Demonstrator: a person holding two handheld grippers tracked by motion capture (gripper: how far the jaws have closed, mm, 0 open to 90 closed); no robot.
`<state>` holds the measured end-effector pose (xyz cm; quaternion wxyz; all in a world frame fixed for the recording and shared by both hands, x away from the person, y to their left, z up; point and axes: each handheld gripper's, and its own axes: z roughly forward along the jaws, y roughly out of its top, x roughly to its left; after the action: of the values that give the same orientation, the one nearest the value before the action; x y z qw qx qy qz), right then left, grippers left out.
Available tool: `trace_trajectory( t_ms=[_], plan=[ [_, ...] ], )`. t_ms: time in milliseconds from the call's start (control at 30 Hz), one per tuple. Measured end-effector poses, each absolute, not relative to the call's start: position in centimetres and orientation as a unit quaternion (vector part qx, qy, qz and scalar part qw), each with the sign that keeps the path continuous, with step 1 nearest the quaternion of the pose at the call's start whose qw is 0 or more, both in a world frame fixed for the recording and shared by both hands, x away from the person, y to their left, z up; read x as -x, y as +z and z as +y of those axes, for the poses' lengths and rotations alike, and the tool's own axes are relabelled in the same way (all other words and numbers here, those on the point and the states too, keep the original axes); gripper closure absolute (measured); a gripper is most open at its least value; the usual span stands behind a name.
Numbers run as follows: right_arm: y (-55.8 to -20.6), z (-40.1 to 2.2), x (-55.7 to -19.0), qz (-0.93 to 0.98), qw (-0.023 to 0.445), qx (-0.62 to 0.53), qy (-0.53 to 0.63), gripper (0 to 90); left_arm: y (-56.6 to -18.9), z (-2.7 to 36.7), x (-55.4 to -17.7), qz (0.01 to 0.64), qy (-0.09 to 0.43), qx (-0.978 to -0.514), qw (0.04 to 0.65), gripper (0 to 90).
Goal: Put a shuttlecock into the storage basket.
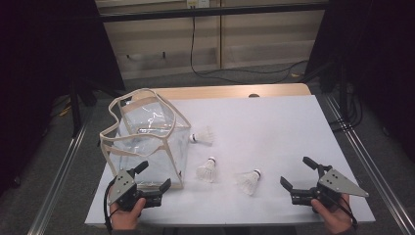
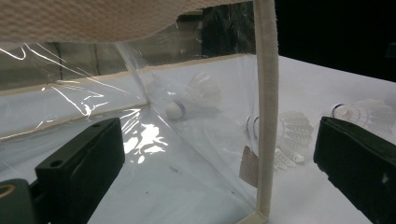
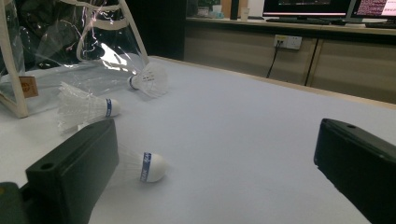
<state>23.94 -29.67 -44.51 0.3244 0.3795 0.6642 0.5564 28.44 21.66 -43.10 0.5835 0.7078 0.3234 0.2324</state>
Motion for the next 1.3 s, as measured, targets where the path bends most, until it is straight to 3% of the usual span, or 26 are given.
trace_trajectory(
  t_ms=[1300],
  plan=[
    [-44.5, -29.6, -24.0, 0.665, 0.324, -0.375, 0.558, 0.0, -43.0, 18.5, -28.1, 0.282, 0.171, -0.724, 0.606, 1.7]
  ],
)
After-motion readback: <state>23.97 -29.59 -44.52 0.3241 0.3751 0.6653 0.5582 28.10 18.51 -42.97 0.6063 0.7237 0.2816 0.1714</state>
